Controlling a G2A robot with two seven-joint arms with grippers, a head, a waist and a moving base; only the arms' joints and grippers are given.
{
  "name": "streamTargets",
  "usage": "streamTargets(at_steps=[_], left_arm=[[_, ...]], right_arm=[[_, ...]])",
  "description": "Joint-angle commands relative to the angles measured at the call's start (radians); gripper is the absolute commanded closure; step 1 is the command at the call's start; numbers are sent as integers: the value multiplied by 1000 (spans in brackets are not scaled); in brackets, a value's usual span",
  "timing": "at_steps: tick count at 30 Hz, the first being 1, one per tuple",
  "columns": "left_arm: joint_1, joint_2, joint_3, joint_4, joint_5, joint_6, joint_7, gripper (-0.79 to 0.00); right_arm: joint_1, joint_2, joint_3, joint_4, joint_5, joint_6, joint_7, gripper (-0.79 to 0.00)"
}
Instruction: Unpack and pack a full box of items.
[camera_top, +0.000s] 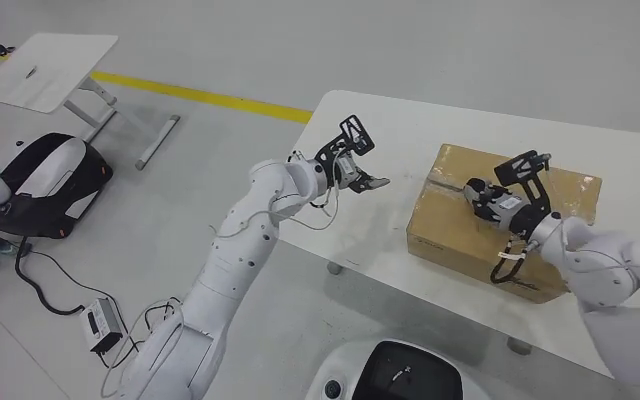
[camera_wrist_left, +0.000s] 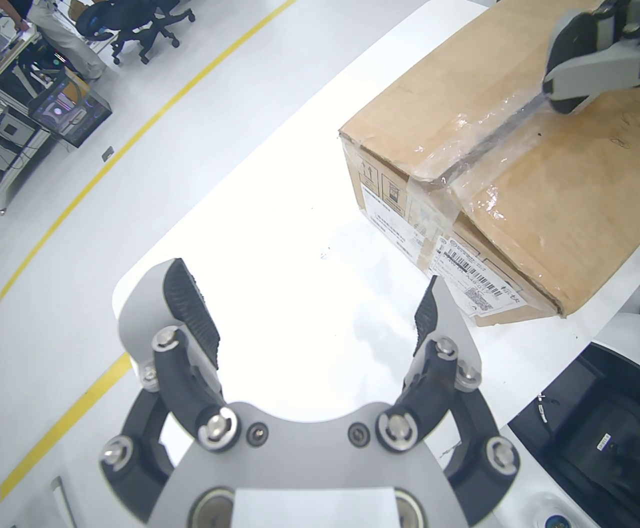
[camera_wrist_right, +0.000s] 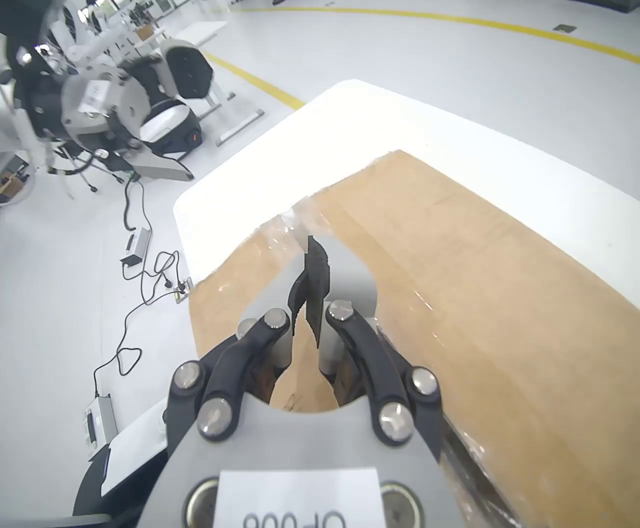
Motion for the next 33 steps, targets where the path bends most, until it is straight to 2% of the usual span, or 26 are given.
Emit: streamTargets(at_steps=[1, 8, 20, 25, 29, 33], left_arm=[[2, 2, 0, -2, 2, 0, 3, -785], [2, 2, 0, -2, 2, 0, 3, -785], [2, 2, 0, -2, 2, 0, 3, -785], [2, 2, 0, -2, 2, 0, 3, -785], [2, 2, 0, -2, 2, 0, 3, -785], [2, 2, 0, -2, 2, 0, 3, -785]], right_arm=[[-4, 1, 7, 23, -4, 0, -1, 0], [-86, 35, 149, -22, -21, -5, 5, 0], [-382, 98, 492, -257, 5, 32, 29, 0], [-462, 110, 614, -332, 14, 53, -15, 0], [-502, 108, 686, -403, -23, 155, -133, 0], [-527, 96, 713, -461, -49, 344, -279, 0]])
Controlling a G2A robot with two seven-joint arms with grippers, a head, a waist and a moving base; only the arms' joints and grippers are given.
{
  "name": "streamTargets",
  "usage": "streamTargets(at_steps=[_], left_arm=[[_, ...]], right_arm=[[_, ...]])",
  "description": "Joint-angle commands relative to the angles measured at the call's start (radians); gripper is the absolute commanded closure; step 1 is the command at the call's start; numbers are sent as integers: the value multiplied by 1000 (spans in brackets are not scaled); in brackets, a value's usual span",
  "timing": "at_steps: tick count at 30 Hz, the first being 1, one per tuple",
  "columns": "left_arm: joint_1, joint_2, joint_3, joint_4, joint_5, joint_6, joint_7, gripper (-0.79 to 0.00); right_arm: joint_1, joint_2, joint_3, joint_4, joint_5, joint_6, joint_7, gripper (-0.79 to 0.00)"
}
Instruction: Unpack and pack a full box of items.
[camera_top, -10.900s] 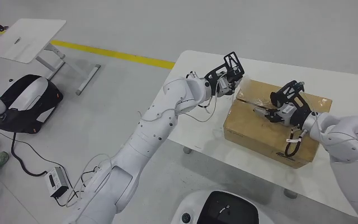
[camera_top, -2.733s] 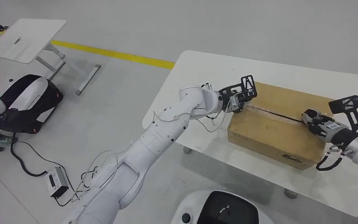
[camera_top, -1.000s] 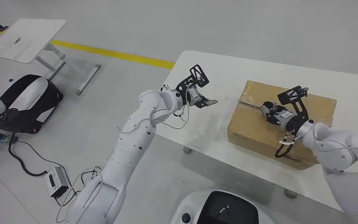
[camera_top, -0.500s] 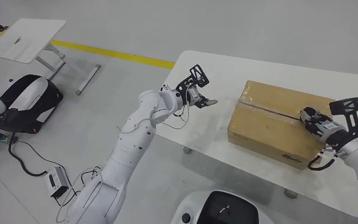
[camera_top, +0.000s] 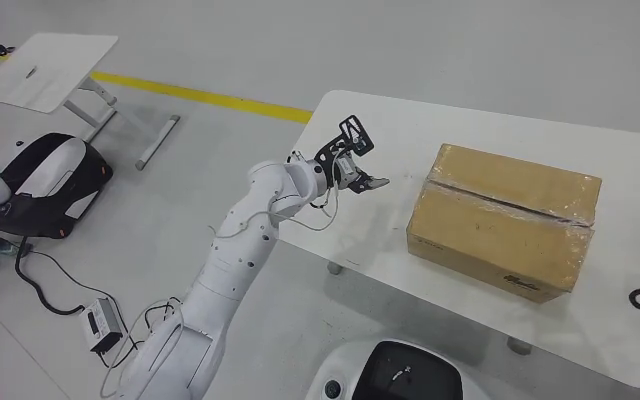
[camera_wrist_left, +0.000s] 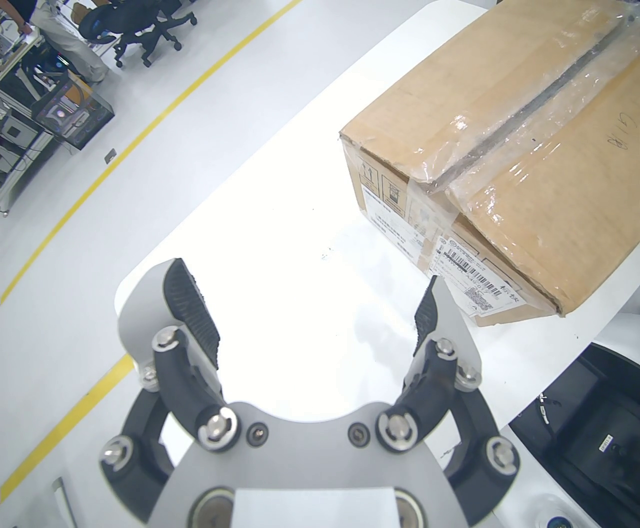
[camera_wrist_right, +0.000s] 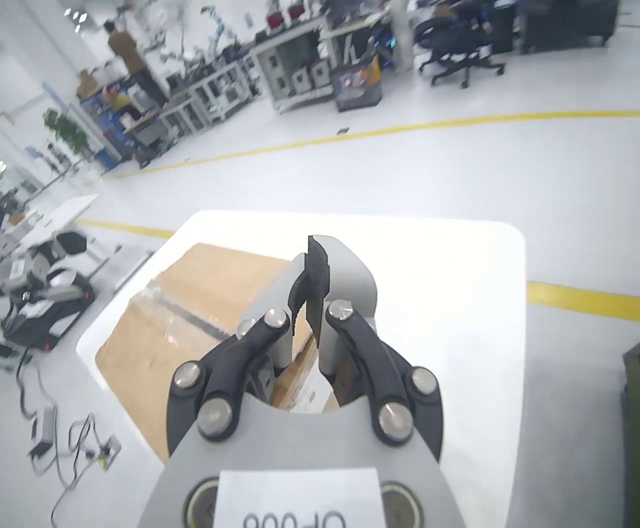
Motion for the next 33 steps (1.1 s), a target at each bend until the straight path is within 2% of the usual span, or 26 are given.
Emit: streamTargets(at_steps=[1, 3, 6, 11, 17, 18, 19, 20, 21, 22, 23, 24, 25, 26, 27, 29, 30, 32, 33], left_arm=[[10, -1, -3, -12, -5, 22, 28, -785], [39, 0, -12, -48, 29, 101, 117, -785], [78, -5, -38, -72, -22, 223, 225, -785], [137, -11, -80, -118, -50, 428, 337, -785], [166, -10, -110, -150, -84, 478, 315, -785], [168, -10, -113, -154, -87, 483, 313, -785], [171, -10, -112, -158, -92, 480, 309, -785], [172, -10, -112, -159, -93, 476, 308, -785], [172, -10, -112, -159, -93, 476, 308, -785], [172, -10, -112, -159, -93, 476, 308, -785], [172, -10, -112, -159, -93, 476, 308, -785], [172, -10, -112, -159, -93, 476, 308, -785], [172, -10, -112, -159, -93, 476, 308, -785], [172, -10, -112, -159, -93, 476, 308, -785], [172, -10, -112, -159, -93, 476, 308, -785], [172, -10, -112, -159, -93, 476, 308, -785], [172, -10, -112, -159, -93, 476, 308, -785], [172, -10, -112, -159, -93, 476, 308, -785], [172, -10, -112, -159, -93, 476, 308, -785]], right_arm=[[-11, -7, -4, -29, -19, 106, -69, 0], [-22, -14, -20, -53, -20, 188, -111, 0], [-31, -23, -51, -78, -5, 268, -111, 0], [-50, -31, -88, -106, 4, 289, -92, 0], [-84, -32, -84, -113, -15, 235, -70, 0], [-87, -31, -81, -114, -27, 222, -61, -28], [-90, -30, -77, -114, -41, 205, -45, -74], [-91, -29, -73, -113, -47, 189, -29, -354], [-91, -29, -71, -113, -49, 185, -25, -785], [-91, -29, -71, -113, -49, 185, -25, -10], [-92, -29, -71, -113, -50, 185, -26, -41], [-92, -28, -71, -113, -50, 184, -24, -115], [-91, -29, -71, -113, -49, 184, -24, -153], [-91, -29, -71, -113, -49, 185, -24, -216], [-91, -29, -71, -113, -49, 185, -25, -319], [-91, -29, -71, -113, -49, 185, -25, -408], [-91, -29, -71, -113, -49, 185, -25, -495], [-91, -29, -71, -113, -49, 185, -25, -566], [-91, -29, -71, -113, -49, 185, -25, -626]])
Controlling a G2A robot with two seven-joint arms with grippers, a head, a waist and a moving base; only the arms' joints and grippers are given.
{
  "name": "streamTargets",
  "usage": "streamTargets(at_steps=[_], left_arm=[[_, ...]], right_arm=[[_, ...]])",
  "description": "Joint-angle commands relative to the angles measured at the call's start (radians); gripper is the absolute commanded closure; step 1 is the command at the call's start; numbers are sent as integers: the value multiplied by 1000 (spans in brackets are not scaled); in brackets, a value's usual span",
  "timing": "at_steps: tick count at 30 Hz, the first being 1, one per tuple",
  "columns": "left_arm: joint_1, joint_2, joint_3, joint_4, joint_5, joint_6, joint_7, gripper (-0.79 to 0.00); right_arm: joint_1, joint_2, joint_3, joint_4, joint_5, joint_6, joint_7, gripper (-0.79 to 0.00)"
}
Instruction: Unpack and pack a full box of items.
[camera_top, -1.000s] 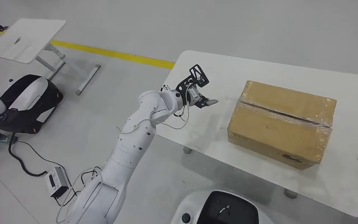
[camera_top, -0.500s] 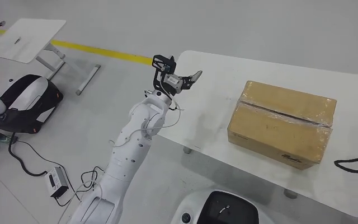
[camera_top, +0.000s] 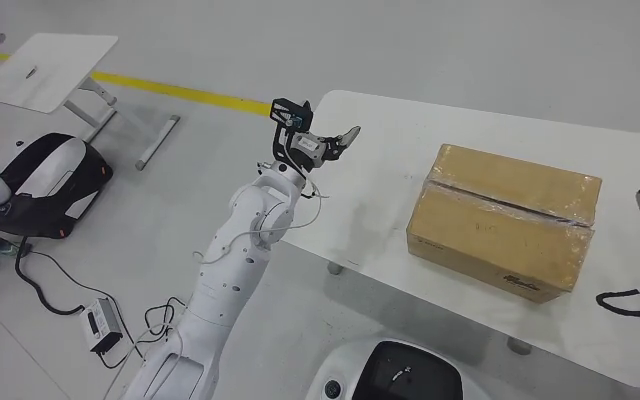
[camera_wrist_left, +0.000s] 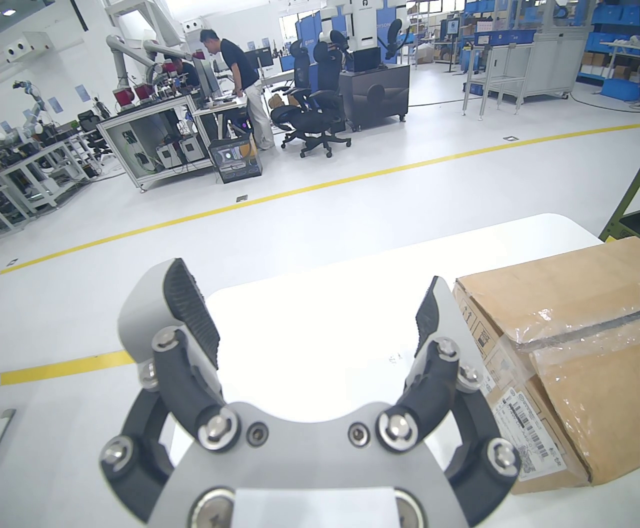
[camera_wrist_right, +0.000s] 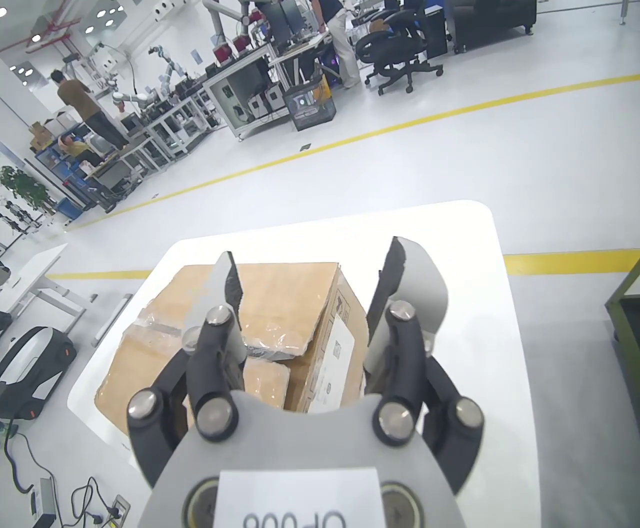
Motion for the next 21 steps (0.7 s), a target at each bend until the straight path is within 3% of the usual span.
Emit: streamTargets(at_steps=[1, 7, 21], left_arm=[[0, 0, 0, 0, 0, 0, 0, -785], [0, 0, 0, 0, 0, 0, 0, -785], [0, 0, 0, 0, 0, 0, 0, -785]], right_arm=[[0, 0, 0, 0, 0, 0, 0, -664], [0, 0, 0, 0, 0, 0, 0, -781], [0, 0, 0, 0, 0, 0, 0, -785]])
